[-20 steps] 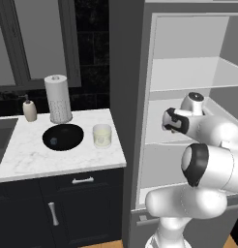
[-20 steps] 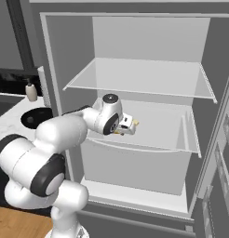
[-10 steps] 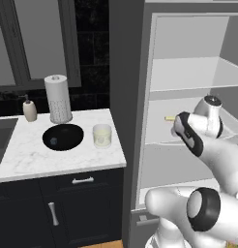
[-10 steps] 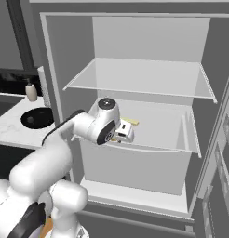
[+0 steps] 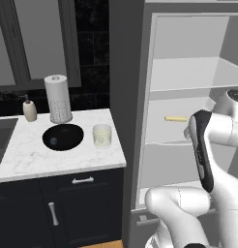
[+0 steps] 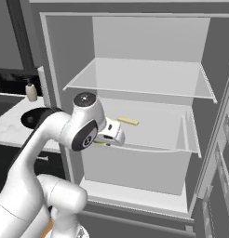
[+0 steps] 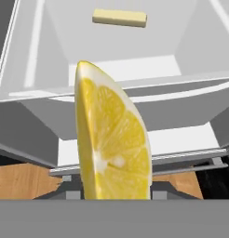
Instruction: Grab a lemon wedge from the fridge and one ice cube from the ice bowl, and put them in the glass of lemonade.
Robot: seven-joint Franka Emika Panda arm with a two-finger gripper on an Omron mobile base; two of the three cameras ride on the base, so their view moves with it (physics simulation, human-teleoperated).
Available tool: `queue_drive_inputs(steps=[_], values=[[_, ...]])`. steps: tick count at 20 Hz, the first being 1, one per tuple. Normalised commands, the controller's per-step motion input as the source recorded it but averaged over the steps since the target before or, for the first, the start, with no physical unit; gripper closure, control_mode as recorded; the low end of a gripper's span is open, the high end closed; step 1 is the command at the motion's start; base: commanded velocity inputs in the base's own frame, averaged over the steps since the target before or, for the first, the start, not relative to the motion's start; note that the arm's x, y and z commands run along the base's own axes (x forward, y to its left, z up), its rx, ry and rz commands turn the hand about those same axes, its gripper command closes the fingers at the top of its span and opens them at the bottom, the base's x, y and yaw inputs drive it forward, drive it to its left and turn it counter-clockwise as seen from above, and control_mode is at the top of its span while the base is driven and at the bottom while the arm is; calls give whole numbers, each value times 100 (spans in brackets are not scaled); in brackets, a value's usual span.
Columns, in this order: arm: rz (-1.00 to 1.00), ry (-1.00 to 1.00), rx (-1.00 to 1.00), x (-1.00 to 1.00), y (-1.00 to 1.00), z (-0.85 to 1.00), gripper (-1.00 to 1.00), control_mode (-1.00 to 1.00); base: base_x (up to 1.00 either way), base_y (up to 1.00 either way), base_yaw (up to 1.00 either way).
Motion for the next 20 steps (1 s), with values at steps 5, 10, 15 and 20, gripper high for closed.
queue_drive_inputs(steps=[5, 10, 15, 20], values=[[0, 3, 0, -92, 38, 94, 100, -100, 0, 0, 0], [0, -1, 0, -69, 51, 39, 100, -100, 0, 0, 0], [0, -3, 0, -9, 9, 0, 100, -100, 0, 0, 0], [0, 0, 0, 0, 0, 0, 100, -100, 0, 0, 0]])
